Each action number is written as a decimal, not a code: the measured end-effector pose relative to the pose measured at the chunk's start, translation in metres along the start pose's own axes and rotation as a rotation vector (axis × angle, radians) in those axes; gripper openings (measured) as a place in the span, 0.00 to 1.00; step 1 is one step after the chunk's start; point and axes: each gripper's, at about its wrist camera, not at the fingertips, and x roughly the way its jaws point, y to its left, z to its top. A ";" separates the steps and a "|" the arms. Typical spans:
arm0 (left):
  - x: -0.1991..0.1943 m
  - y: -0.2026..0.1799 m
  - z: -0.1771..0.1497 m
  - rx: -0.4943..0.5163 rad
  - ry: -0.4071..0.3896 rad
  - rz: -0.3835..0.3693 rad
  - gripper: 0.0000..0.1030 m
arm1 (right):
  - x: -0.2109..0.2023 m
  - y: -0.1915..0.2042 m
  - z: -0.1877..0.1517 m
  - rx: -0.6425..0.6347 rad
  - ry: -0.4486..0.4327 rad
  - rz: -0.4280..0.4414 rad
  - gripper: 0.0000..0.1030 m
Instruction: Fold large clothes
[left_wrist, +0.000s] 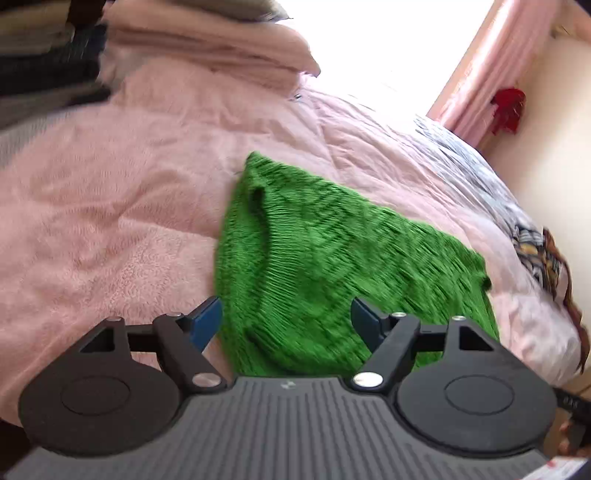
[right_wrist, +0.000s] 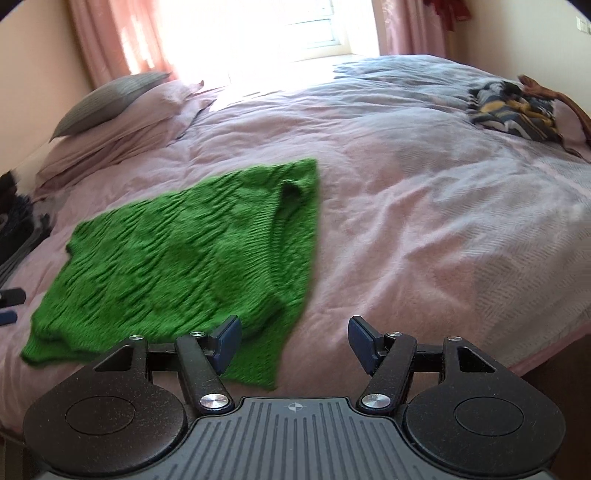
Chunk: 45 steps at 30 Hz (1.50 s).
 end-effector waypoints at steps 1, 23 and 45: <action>0.010 0.011 0.003 -0.042 0.015 -0.017 0.70 | 0.002 -0.003 0.002 0.012 0.001 -0.009 0.59; 0.114 0.053 0.050 -0.215 0.124 -0.278 0.17 | 0.053 -0.048 0.048 0.107 -0.004 -0.140 0.59; 0.088 -0.285 -0.016 0.611 -0.031 0.089 0.12 | -0.009 -0.148 0.052 0.218 -0.150 -0.183 0.59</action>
